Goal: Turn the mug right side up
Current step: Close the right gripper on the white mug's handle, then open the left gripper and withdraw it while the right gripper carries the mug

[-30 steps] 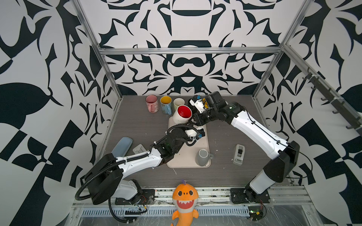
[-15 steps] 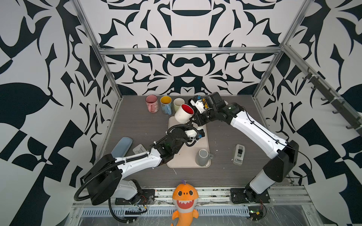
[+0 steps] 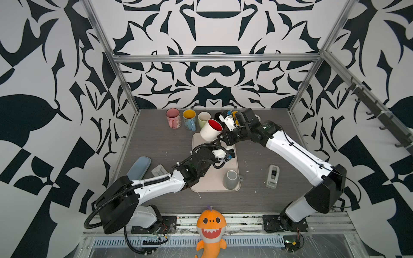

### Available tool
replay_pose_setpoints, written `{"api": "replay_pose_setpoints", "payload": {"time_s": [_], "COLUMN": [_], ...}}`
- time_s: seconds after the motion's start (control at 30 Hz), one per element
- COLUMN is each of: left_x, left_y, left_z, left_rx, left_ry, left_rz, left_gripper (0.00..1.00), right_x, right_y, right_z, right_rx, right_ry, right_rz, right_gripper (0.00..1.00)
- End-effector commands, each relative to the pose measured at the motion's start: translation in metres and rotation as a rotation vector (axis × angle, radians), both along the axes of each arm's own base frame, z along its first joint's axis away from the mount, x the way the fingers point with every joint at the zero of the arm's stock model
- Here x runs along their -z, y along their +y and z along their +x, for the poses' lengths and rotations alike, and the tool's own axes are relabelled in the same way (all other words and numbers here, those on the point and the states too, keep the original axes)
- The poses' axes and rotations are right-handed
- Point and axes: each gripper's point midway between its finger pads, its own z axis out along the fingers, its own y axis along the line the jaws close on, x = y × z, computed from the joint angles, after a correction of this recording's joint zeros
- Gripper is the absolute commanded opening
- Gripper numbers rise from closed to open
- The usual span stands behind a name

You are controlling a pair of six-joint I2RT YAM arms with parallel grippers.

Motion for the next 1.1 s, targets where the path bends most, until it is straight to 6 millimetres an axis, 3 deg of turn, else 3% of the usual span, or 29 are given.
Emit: {"api": "replay_pose_setpoints", "payload": {"time_s": [0.0,0.13,0.53,0.57,0.63,0.87,1.07], "left_x": [-0.065,-0.067,-0.068,-0.080,-0.084,-0.103,-0.121], "left_y": [0.012,0.015,0.028,0.034,0.039,0.058,0.091], "left_z": [0.010,0.010,0.005,0.001,-0.001,-0.008,-0.006], "left_rx": [-0.084,-0.094,-0.123,-0.125,-0.131,-0.157,-0.227], "left_ry": [-0.115,-0.117,-0.119,-0.133,-0.130,-0.088,-0.001], "left_rz": [-0.171,-0.175,-0.175,-0.204,-0.226,-0.362,-0.558], "left_gripper": [0.29,0.35,0.37,0.37,0.37,0.37,0.37], "right_x": [-0.010,-0.011,-0.022,-0.022,-0.023,-0.027,-0.027], "right_y": [-0.007,-0.013,-0.043,-0.044,-0.046,-0.038,-0.019], "right_z": [0.003,0.010,0.027,0.028,0.030,0.040,0.048], "right_rx": [0.051,0.106,0.275,0.284,0.299,0.298,0.248], "right_ry": [-0.049,-0.063,-0.134,-0.138,-0.145,-0.170,-0.173], "right_rz": [-0.004,-0.019,-0.035,-0.034,-0.030,0.004,0.052], "right_gripper": [0.00,0.00,0.00,0.00,0.00,0.00,0.00]}}
